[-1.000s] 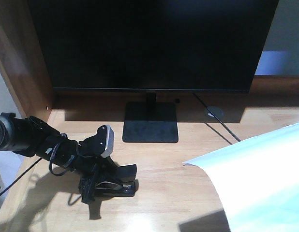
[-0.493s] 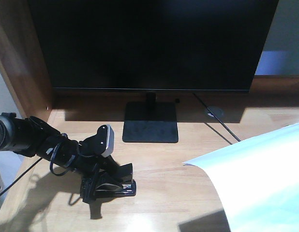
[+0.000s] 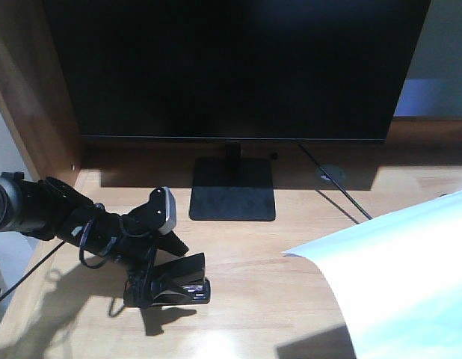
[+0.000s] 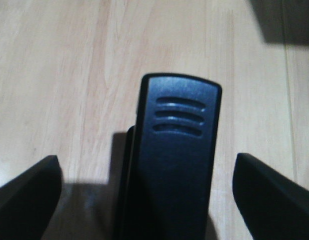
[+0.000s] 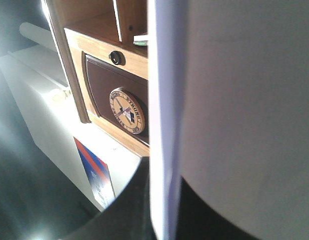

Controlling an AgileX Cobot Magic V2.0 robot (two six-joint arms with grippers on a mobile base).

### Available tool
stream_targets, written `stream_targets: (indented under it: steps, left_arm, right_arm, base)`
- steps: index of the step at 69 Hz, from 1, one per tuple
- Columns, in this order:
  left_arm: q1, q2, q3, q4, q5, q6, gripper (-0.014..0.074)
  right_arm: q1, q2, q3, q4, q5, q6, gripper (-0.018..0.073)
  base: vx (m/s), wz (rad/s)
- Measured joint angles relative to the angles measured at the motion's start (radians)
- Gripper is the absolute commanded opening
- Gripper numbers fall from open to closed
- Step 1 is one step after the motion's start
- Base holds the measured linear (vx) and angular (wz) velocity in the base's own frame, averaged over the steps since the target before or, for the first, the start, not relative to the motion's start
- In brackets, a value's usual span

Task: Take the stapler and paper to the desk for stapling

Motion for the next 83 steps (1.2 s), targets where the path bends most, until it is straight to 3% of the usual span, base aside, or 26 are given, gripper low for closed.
stream_targets:
  steps: [32,67,83]
  left_arm:
    - [0.001,-0.142,0.0,0.0,0.013,-0.003,0.0391]
    - [0.001,-0.18,0.0,0.003,0.048,-0.003,-0.0008]
    - [0.001,-0.18,0.0,0.003,0.053,-0.003,-0.0008]
  right_arm:
    - [0.0,0.0,0.0,0.0,0.0,0.0,-0.0006]
    - [0.0,0.0,0.0,0.0,0.0,0.0,-0.0006]
    - [0.0,0.0,0.0,0.0,0.0,0.0,-0.0006]
  base:
    - [0.0,0.0]
    - [0.0,0.0]
    - [0.0,0.0]
